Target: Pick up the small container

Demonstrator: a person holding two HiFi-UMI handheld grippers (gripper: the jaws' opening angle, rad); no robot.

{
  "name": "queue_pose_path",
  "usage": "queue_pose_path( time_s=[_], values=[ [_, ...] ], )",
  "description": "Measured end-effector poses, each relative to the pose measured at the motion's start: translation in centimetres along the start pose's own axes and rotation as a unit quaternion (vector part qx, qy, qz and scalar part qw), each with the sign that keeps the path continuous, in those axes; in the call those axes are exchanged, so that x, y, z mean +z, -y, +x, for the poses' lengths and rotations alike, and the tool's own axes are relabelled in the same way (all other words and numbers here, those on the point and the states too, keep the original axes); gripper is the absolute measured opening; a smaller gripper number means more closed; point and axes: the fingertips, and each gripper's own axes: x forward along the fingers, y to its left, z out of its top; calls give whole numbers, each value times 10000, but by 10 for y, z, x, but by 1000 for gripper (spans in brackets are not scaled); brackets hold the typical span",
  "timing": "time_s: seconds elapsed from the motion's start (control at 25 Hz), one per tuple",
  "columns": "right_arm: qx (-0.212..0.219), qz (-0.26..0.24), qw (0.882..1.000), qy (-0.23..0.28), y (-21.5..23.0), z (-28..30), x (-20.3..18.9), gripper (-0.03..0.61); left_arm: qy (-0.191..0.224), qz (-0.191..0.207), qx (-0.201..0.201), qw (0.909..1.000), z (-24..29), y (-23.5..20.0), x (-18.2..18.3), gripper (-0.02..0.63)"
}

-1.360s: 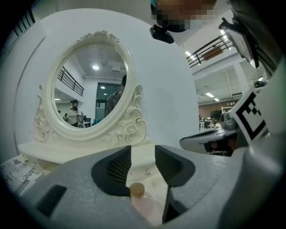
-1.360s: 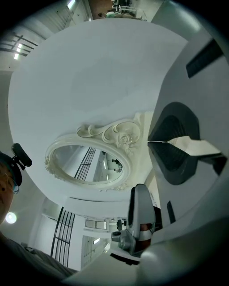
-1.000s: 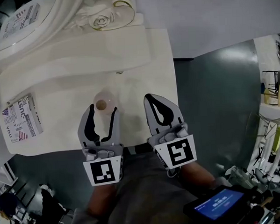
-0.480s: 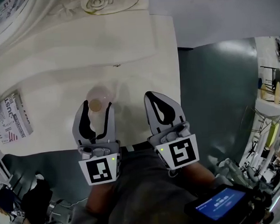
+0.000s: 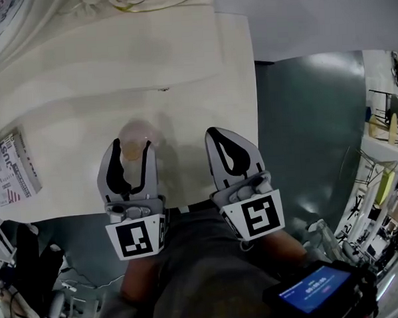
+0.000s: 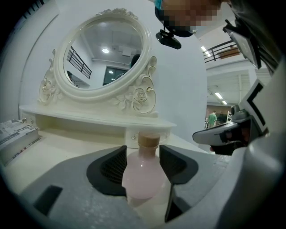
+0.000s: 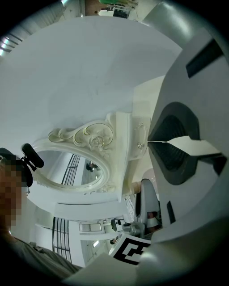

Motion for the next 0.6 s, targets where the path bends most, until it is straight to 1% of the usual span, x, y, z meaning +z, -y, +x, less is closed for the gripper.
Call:
queue_pose_path(
  time_s=[0.28, 0.36, 0.48, 0.6],
  values=[
    [0, 2, 10000, 15, -1, 0, 0, 15, 9, -132, -92, 9999, 1, 0, 0, 239],
    [0, 4, 10000, 10, -1, 0, 0, 15, 21, -78, -54, 10000, -1, 0, 2, 233],
    [-14, 3, 10000, -8, 0, -1, -1, 14, 90, 52, 36, 9999, -3, -1, 4, 202],
    [-27, 4, 10000, 4, 0, -1, -1, 15, 80, 87, 25, 9999, -3, -1, 4, 198]
  ],
)
